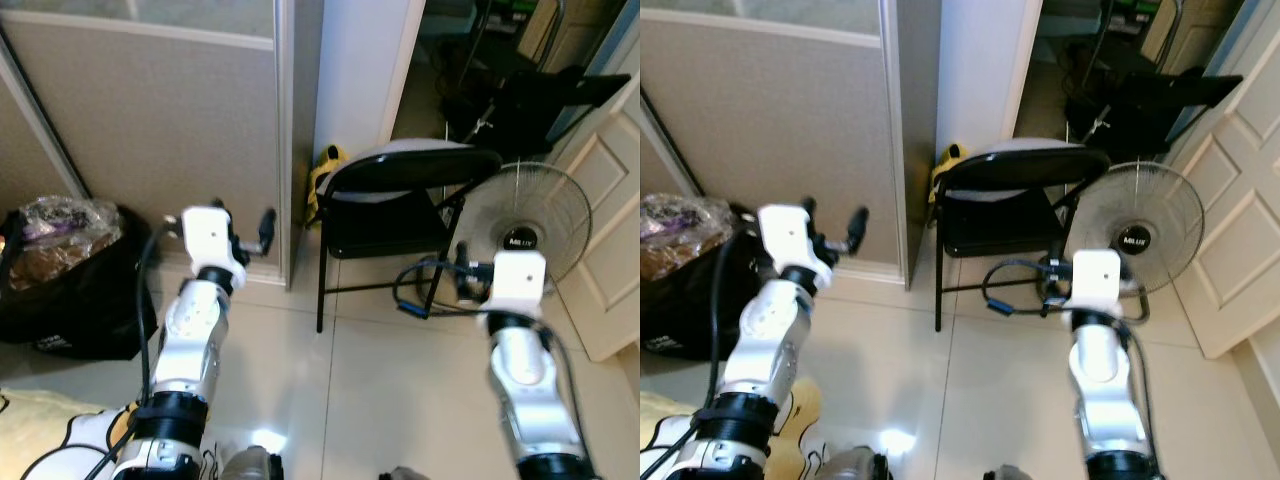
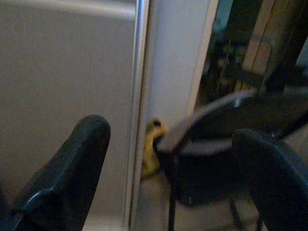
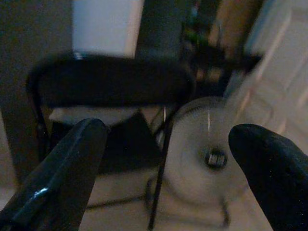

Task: Clean up the room

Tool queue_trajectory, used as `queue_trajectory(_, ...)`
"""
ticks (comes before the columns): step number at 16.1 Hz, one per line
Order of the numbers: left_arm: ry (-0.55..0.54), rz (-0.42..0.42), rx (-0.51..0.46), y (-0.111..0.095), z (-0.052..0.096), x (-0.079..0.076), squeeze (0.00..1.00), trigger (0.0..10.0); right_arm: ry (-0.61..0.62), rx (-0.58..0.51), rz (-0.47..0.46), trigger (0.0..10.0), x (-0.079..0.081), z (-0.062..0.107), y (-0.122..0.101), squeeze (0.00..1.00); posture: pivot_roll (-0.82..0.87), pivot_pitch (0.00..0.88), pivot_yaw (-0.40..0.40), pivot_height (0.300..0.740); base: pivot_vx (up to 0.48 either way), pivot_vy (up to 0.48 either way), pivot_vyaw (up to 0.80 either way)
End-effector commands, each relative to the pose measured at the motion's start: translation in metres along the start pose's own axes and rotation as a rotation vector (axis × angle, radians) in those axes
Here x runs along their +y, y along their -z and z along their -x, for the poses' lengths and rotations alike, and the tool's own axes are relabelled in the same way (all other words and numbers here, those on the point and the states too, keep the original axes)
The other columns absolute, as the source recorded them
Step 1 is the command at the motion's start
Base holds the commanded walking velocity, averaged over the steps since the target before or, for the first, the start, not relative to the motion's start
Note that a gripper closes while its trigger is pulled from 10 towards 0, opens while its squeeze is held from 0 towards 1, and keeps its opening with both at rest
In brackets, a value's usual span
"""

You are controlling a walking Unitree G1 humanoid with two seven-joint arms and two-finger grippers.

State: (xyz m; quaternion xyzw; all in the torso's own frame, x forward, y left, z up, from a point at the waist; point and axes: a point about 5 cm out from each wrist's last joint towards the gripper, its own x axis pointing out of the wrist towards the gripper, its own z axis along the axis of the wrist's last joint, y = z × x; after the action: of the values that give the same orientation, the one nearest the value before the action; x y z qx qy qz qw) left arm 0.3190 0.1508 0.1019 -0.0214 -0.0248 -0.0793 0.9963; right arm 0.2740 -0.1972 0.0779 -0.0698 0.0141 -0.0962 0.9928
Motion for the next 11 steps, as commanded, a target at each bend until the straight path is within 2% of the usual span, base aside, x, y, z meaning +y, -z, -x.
queue_trajectory(1, 0.06, 0.026, 0.072, 0.013, 0.002, -0.01, 1.0, 10.0, 0.013, 0.051, -0.062, 10.0, -0.001, -0.004, 0.004, 0.0, 0.03, 0.0, 0.006, 0.7, 0.0, 0.0, 0.0)
queue_trajectory(2, 0.103, 0.071, 0.089, 0.016, 0.004, -0.015, 1.0, 10.0, 0.012, 0.043, -0.092, 10.0, 0.001, -0.005, 0.002, 0.0, 0.02, 0.0, 0.01, 0.7, 0.0, 0.0, 0.0)
queue_trajectory(3, 0.032, 0.09, 0.154, 0.027, 0.004, -0.011, 1.0, 10.0, 0.024, 0.036, -0.144, 10.0, 0.0, -0.006, 0.001, 1.0, 0.01, 0.0, 0.014, 0.7, 0.0, 0.0, 0.0)
queue_trajectory(4, 0.014, 0.093, 0.166, 0.028, 0.003, -0.01, 1.0, 10.0, 0.02, 0.035, -0.149, 10.0, 0.0, -0.005, 0.001, 1.0, 0.01, 0.0, 0.013, 0.7, 0.0, 0.0, 0.0)
queue_trajectory(5, 0.02, 0.057, 0.162, 0.027, 0.003, -0.01, 1.0, 10.0, -0.01, 0.035, -0.119, 10.0, 0.003, -0.003, 0.001, 1.0, 0.01, 0.0, 0.007, 0.7, 0.0, 0.0, 0.0)
queue_trajectory(6, 0.025, 0.059, 0.17, 0.028, 0.004, -0.01, 1.0, 10.0, -0.027, 0.043, -0.095, 10.0, 0.006, -0.003, 0.003, 1.0, 0.01, 0.0, 0.004, 0.7, 0.0, 0.0, 0.0)
queue_trajectory(7, 0.089, 0.135, 0.129, 0.024, 0.006, -0.015, 0.0, 10.0, -0.029, 0.079, -0.082, 10.0, 0.01, -0.007, 0.009, 0.53, 0.02, 0.0, 0.005, 0.7, 0.0, 0.0, 0.0)
queue_trajectory(8, 0.088, 0.089, 0.149, 0.026, 0.006, -0.016, 0.0, 10.0, -0.034, 0.095, -0.13, 10.0, 0.013, -0.007, 0.01, 0.0, 0.02, 0.0, 0.006, 0.7, 0.0, 0.0, 0.0)
queue_trajectory(9, 0.072, 0.089, 0.166, 0.027, 0.006, -0.015, 0.0, 10.0, -0.023, 0.129, -0.161, 10.0, 0.012, -0.006, 0.015, 0.0, 0.03, 0.0, 0.004, 0.7, 0.0, 0.0, 0.0)
queue_trajectory(11, 0.1, 0.086, 0.169, 0.027, 0.005, -0.02, 0.0, 10.0, -0.021, 0.143, -0.156, 10.0, 0.011, -0.004, 0.019, 0.0, 0.02, 0.0, 0.004, 0.7, 0.0, 0.0, 0.0)
